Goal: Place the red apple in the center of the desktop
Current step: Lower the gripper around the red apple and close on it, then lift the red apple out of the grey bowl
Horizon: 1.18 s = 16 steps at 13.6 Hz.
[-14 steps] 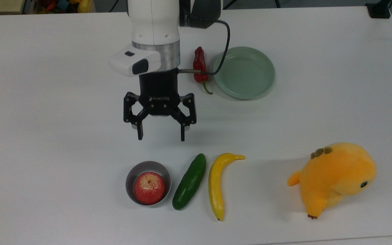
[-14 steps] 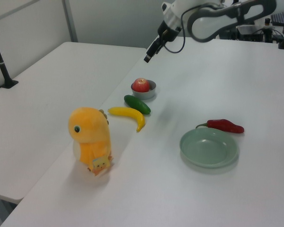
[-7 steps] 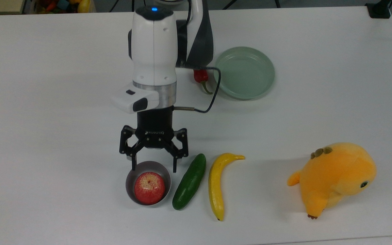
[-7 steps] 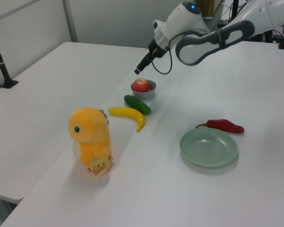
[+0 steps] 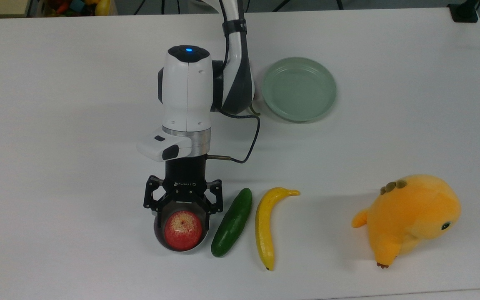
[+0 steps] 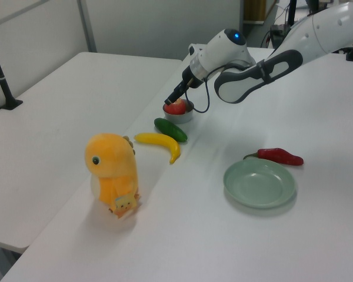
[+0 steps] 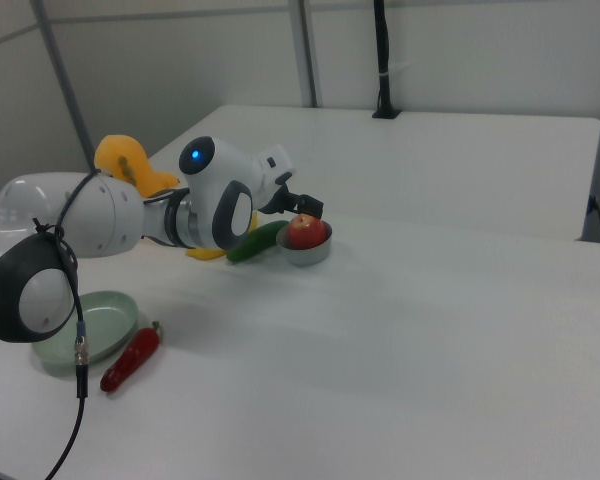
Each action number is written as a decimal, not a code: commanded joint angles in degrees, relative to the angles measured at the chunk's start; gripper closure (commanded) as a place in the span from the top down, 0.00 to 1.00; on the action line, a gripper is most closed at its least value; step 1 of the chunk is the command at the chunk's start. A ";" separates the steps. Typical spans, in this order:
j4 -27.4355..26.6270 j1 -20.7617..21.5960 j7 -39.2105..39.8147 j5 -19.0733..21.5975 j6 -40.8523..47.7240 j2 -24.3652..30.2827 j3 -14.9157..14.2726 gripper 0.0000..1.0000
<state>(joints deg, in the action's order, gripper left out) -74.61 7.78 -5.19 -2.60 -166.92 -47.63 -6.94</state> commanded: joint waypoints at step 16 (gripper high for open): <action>-2.37 0.74 -1.84 -4.25 -2.53 1.39 -1.06 0.00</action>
<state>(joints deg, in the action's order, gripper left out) -74.39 7.79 -5.21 -5.78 -168.22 -49.54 -7.01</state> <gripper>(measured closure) 0.282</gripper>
